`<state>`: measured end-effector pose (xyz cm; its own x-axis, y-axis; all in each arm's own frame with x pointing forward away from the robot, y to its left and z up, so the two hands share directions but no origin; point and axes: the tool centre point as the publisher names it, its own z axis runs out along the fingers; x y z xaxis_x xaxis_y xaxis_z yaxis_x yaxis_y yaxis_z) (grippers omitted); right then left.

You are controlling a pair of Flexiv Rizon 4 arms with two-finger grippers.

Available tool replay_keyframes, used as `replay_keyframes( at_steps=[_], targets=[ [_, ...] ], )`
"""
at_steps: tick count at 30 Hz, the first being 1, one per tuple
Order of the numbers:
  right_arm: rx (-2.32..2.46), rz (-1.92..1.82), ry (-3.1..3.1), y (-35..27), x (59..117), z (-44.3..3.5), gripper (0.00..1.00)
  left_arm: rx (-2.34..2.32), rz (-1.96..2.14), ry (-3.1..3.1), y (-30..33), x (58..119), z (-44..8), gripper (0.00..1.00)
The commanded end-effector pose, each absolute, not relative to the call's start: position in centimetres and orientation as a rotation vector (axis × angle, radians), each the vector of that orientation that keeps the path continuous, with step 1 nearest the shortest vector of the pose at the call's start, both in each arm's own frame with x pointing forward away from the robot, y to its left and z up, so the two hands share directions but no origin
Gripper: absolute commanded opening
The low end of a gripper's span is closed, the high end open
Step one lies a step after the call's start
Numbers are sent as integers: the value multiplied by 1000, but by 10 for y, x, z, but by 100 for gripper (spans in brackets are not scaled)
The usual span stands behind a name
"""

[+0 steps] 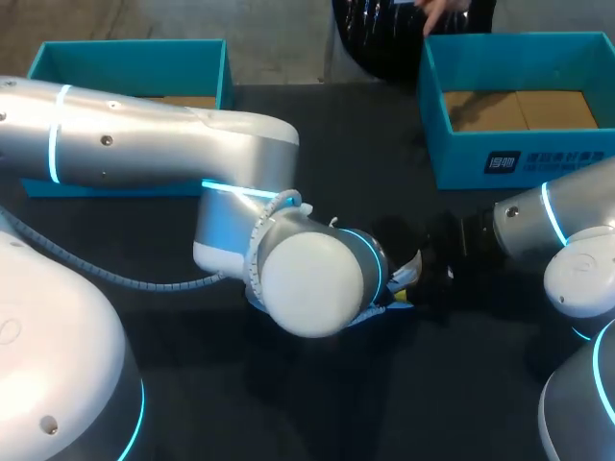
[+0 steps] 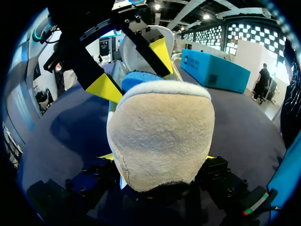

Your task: Take the shoe out of the shoebox, open the shoe tongue, remove and reinsert the insole, then place the shoe into the shoebox

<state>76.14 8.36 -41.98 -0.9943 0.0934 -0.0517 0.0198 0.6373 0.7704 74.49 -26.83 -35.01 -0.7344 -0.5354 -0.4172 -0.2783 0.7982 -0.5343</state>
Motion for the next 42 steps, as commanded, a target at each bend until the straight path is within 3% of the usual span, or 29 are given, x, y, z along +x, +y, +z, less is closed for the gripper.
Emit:
replay_keyframes(
  at_steps=[1,5,10,42],
  targets=[
    [97,1295,2765,85,762,-419,0,-605,-590,2418,-272,745,-354,45],
    [97,1295,2765,85,762,-419,0,-608,-586,2426,-271,746,-356,31],
    [97,1295,2765,85,762,-419,0,-617,-581,2433,-269,747,-359,0],
    [97,1295,2765,85,762,-419,0,-549,-749,2461,-284,734,-311,0]
  ],
)
